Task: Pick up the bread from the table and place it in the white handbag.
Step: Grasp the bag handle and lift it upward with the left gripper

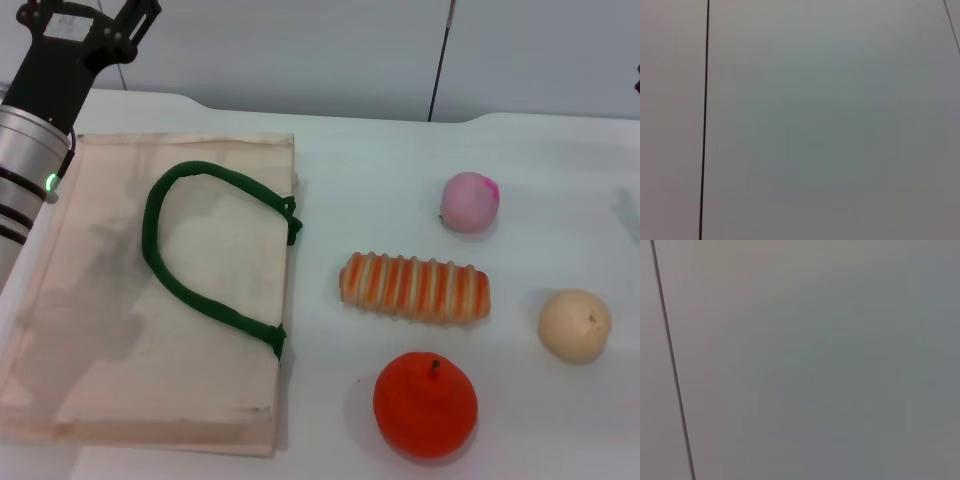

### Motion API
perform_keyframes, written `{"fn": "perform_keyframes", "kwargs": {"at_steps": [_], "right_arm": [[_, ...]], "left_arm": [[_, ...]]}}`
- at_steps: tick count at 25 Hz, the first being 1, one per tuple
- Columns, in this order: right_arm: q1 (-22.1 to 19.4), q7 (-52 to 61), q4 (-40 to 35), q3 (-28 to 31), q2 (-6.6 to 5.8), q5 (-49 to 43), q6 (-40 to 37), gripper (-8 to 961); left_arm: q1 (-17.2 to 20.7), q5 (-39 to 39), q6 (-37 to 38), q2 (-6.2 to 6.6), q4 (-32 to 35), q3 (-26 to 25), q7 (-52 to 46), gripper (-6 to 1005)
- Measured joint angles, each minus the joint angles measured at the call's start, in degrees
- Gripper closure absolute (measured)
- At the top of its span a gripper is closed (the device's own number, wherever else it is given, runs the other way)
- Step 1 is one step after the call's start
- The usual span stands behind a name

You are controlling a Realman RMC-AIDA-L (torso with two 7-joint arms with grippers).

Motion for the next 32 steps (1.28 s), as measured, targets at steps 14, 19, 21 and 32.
{"fn": "perform_keyframes", "kwargs": {"at_steps": [14, 19, 21, 32], "right_arm": [[0.0, 0.0, 0.0, 0.0, 0.00, 0.1, 0.0, 60], [0.0, 0.0, 0.0, 0.0, 0.00, 0.2, 0.0, 60], [-0.1, 0.0, 0.0, 0.0, 0.00, 0.2, 0.0, 60], [-0.3, 0.0, 0.0, 0.0, -0.09, 0.3, -0.1, 60]], "left_arm": [[-0.2, -0.2, 0.0, -0.05, 0.0, 0.0, -0.7, 171], [-0.4, -1.5, -2.1, 0.42, -0.6, 0.0, -11.9, 171], [-0.7, -1.1, -4.1, 0.80, -1.9, 0.3, -20.1, 171], [-4.1, 19.5, -4.7, 3.12, -17.8, 0.7, -57.3, 171]]}}
